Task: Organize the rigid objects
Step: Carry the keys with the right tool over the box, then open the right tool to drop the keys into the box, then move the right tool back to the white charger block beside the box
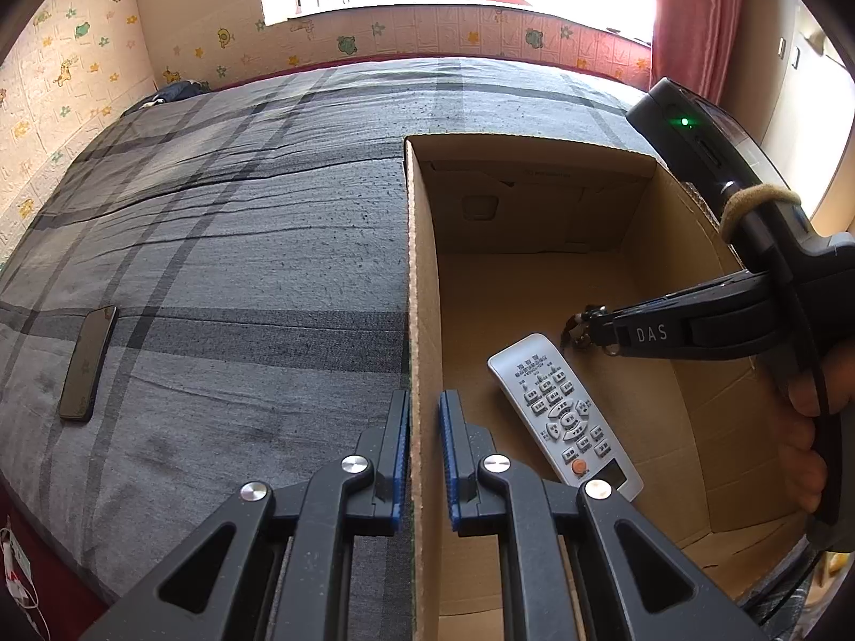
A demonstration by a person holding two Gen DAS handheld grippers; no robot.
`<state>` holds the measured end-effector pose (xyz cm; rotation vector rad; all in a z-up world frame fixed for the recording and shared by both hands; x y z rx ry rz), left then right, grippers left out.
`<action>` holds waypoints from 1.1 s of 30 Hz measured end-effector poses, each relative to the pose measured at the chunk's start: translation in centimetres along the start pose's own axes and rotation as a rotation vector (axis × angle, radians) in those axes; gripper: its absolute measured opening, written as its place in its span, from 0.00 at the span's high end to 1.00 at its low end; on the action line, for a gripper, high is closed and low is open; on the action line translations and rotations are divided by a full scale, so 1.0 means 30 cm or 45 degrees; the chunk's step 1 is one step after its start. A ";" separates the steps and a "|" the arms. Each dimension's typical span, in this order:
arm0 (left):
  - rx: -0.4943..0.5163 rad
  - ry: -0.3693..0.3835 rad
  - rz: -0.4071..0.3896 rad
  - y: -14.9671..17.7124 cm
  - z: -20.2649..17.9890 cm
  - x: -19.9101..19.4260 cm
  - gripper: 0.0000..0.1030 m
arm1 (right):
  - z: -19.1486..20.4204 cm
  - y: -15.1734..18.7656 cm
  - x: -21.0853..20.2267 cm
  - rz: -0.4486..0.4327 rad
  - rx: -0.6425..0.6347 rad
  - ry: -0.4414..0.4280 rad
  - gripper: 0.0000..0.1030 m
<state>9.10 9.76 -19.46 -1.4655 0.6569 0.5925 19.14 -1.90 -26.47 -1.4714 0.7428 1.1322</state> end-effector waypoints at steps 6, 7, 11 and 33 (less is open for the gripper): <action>0.002 -0.004 0.000 -0.002 -0.001 0.001 0.89 | 0.020 -0.014 -0.046 -0.066 -0.039 0.017 0.49; 0.001 -0.003 -0.001 -0.001 0.000 0.000 0.89 | 0.022 -0.016 -0.055 -0.072 -0.036 0.010 0.48; 0.002 -0.004 -0.001 -0.002 0.000 0.000 0.89 | 0.029 -0.024 -0.099 -0.110 -0.016 -0.013 0.43; 0.002 -0.009 0.002 0.000 0.002 0.004 0.89 | -0.026 -0.033 -0.435 -0.306 0.048 0.040 0.22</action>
Point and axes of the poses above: each gripper's, at about its wrist camera, not at the fingertips, and x roughly the way its jaws point, z to its left, y to its underside, the point moved 4 cm from there along x, roughly the way its jaws point, and after that the axes turned 10 degrees about -z, right-handed, at the moved point
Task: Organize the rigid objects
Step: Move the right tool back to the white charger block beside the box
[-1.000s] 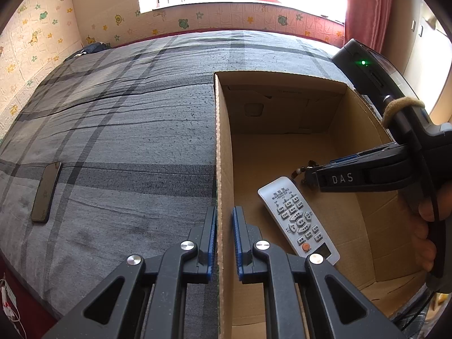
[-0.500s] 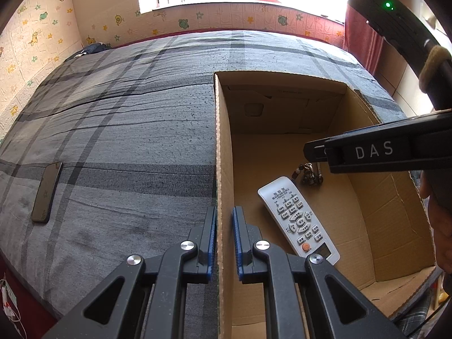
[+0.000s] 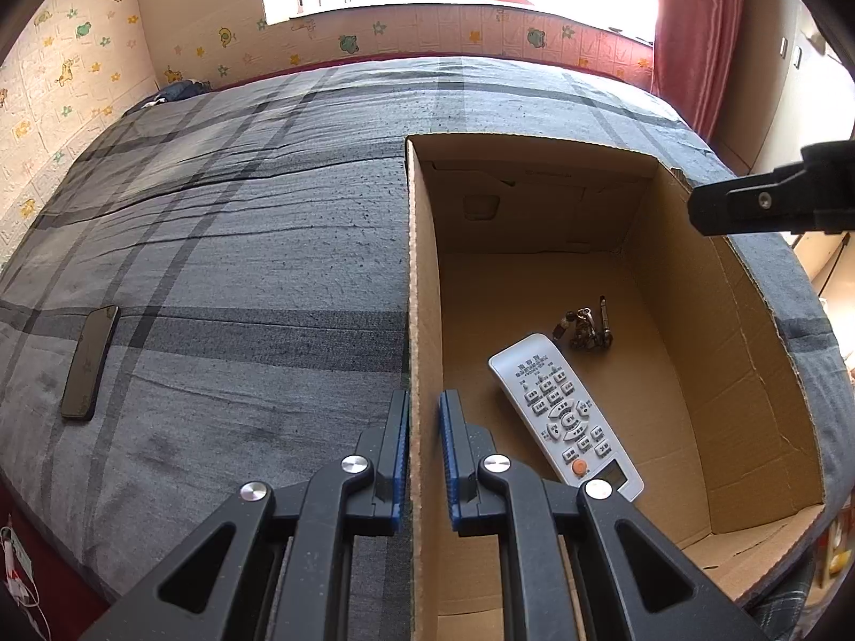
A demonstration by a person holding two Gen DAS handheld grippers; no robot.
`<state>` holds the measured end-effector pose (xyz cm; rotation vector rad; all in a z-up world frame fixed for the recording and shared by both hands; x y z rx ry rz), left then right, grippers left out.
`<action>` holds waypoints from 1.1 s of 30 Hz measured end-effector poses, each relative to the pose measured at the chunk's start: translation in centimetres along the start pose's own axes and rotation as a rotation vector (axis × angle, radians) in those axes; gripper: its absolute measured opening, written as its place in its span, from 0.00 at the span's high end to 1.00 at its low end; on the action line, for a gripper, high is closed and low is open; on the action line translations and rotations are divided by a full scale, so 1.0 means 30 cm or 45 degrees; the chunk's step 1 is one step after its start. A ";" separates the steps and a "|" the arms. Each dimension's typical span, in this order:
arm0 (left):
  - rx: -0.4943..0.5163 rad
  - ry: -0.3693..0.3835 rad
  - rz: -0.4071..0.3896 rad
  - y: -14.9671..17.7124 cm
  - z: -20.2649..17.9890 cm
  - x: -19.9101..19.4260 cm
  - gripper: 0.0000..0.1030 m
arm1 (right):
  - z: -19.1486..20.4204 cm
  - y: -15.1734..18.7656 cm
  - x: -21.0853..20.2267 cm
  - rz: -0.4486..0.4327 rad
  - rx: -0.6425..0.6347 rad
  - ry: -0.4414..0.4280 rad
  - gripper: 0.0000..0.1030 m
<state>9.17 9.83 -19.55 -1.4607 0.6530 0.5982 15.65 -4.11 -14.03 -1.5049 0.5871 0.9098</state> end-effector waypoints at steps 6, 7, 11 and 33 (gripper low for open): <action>-0.001 0.001 0.000 0.001 0.003 -0.001 0.88 | -0.124 0.010 -0.058 -0.040 0.107 0.048 0.08; -0.001 0.001 0.000 0.002 0.003 -0.001 0.88 | -0.146 0.014 -0.065 -0.044 0.127 0.055 0.07; -0.001 0.002 0.001 0.002 0.004 -0.001 0.88 | -0.231 0.025 -0.090 -0.068 0.179 0.103 0.04; 0.004 -0.005 0.001 0.002 0.004 -0.001 0.88 | -0.519 0.244 0.010 -0.002 0.305 0.317 0.03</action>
Point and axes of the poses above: each gripper's, at about its wrist camera, not at the fingertips, and x roughly the way its jaws point, z to its left, y to its underside, the point moved 4 cm from there along x, roughly the way its jaws point, and after that the axes turned 10 degrees about -z, right-handed, at the moved point
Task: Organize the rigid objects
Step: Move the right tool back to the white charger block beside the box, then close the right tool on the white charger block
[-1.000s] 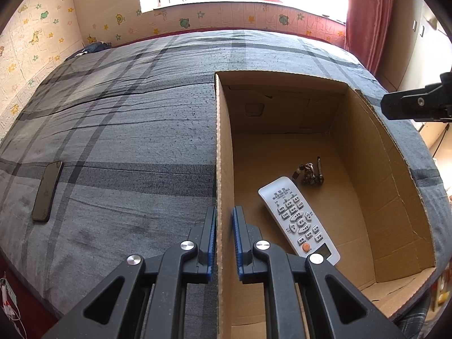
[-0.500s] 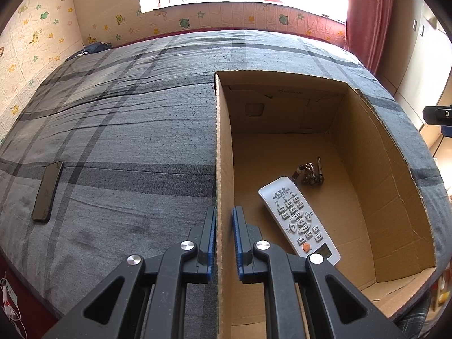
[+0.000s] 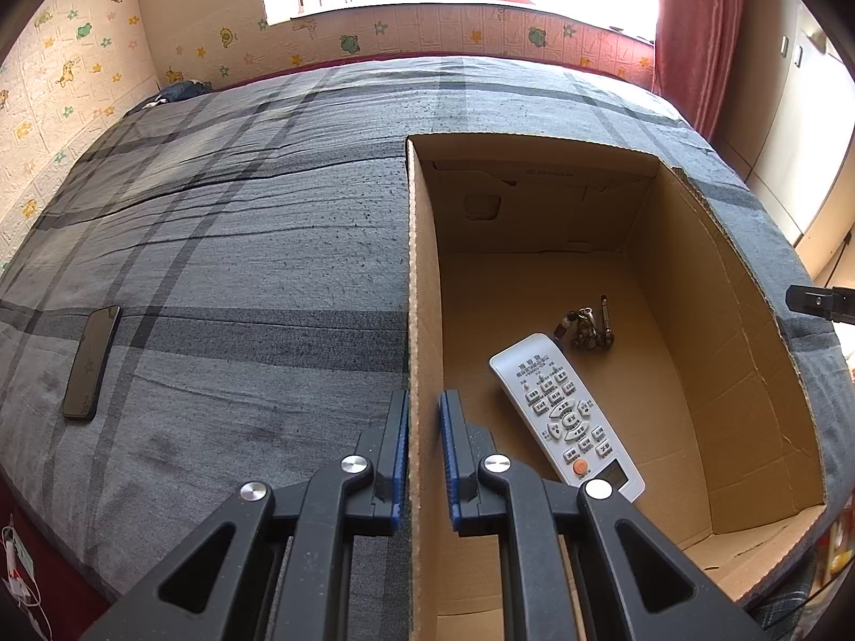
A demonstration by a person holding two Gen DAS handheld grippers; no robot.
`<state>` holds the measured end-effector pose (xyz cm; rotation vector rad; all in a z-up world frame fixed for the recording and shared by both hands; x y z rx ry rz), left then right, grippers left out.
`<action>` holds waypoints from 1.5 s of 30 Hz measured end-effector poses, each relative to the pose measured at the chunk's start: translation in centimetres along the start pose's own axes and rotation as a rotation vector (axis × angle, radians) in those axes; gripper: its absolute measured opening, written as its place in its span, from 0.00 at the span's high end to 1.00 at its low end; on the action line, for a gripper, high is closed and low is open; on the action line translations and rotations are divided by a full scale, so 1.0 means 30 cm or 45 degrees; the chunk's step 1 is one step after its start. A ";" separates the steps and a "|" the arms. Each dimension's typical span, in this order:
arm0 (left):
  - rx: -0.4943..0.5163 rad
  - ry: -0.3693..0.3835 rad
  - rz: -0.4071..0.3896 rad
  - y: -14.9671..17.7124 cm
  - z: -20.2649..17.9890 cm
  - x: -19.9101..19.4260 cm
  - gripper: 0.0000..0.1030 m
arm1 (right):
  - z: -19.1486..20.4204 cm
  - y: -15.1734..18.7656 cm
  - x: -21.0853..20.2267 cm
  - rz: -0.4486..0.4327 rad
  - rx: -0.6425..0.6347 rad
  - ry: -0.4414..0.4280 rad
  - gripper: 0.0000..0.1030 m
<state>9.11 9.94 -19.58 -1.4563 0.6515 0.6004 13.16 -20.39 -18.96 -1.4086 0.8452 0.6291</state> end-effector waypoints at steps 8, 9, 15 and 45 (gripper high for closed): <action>0.000 -0.002 0.000 0.000 -0.003 0.000 0.88 | -0.013 0.062 0.089 0.071 0.039 -0.037 0.04; 0.001 -0.003 0.000 -0.001 -0.004 -0.001 0.88 | -0.014 0.067 0.099 0.081 0.044 -0.041 0.04; 0.004 -0.006 -0.001 -0.001 -0.009 -0.002 0.88 | -0.009 0.071 0.148 0.124 0.081 -0.059 0.04; 0.002 -0.005 -0.002 0.000 -0.009 -0.004 0.88 | 0.031 0.088 0.291 0.262 0.219 -0.139 0.45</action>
Point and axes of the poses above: each gripper's, at about its wrist camera, not at the fingertips, and x roughly the way its jaws point, z to its left, y to its underside, the point moved 4 cm from there along x, roughly the way its jaws point, and after that the axes turned 10 degrees about -z, right-handed, at the moved point
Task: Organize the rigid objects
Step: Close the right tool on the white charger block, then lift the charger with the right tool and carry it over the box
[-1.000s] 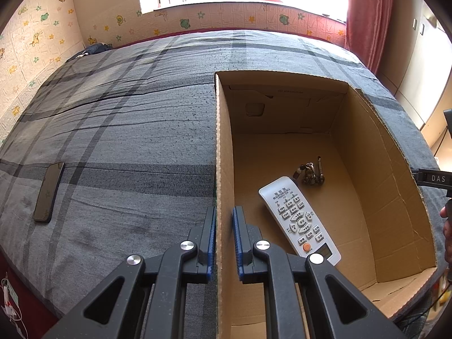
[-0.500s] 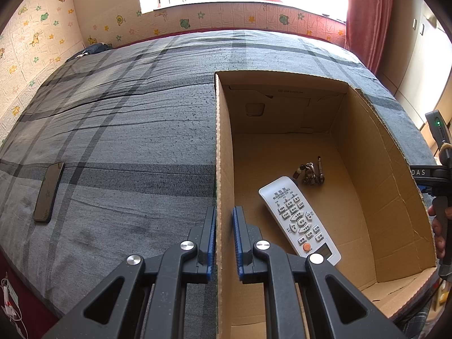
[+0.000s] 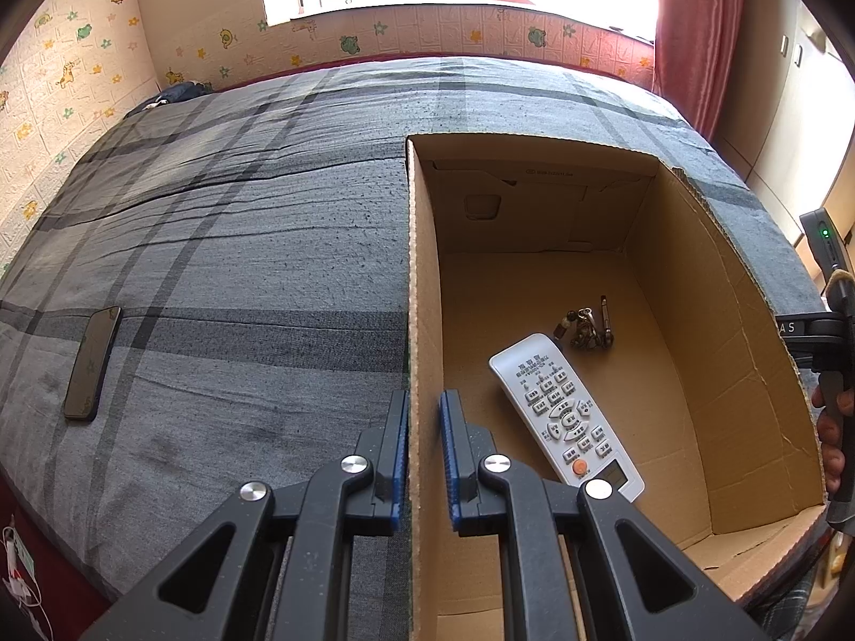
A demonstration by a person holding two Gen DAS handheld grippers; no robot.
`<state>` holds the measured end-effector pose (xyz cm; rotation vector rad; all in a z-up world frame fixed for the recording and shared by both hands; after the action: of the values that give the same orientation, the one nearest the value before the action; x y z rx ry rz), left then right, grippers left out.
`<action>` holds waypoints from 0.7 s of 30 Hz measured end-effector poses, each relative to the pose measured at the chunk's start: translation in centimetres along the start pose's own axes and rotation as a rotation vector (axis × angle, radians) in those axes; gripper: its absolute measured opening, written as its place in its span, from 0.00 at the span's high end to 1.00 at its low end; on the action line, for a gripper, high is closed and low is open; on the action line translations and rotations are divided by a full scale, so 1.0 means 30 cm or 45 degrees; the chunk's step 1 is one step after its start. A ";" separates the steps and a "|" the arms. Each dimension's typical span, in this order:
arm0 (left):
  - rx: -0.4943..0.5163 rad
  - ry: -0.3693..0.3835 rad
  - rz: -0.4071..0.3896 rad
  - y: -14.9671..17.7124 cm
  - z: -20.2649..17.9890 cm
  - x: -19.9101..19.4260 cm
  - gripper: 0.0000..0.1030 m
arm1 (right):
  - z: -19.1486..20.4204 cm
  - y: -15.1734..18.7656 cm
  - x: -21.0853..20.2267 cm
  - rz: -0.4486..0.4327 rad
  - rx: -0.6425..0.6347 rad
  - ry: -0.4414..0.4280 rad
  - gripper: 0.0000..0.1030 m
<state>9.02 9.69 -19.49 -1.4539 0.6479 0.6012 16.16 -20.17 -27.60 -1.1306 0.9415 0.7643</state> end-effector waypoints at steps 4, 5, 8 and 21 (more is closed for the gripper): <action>-0.001 0.001 0.001 0.000 0.003 0.000 0.88 | 0.003 0.005 -0.015 0.000 -0.005 -0.004 0.46; -0.001 0.001 0.001 0.000 0.003 0.000 0.88 | -0.002 0.009 -0.025 -0.001 -0.010 -0.002 0.46; -0.003 0.002 0.000 0.001 0.004 0.001 0.88 | -0.003 0.013 -0.046 -0.009 -0.026 0.009 0.46; -0.002 0.006 -0.001 0.000 0.009 0.002 0.88 | 0.027 -0.013 -0.167 -0.085 -0.066 0.001 0.46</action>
<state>9.06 9.94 -19.52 -1.4575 0.6503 0.5981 14.58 -19.68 -22.78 -1.2017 0.8845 0.7374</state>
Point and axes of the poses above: each gripper's, at about its wrist camera, not at the fingertips, and x roughly the way its jaws point, z to its left, y to its underside, the point moved 4 cm from there along x, roughly the way its jaws point, and after that the axes turned 10 degrees about -z, right-handed, at the moved point
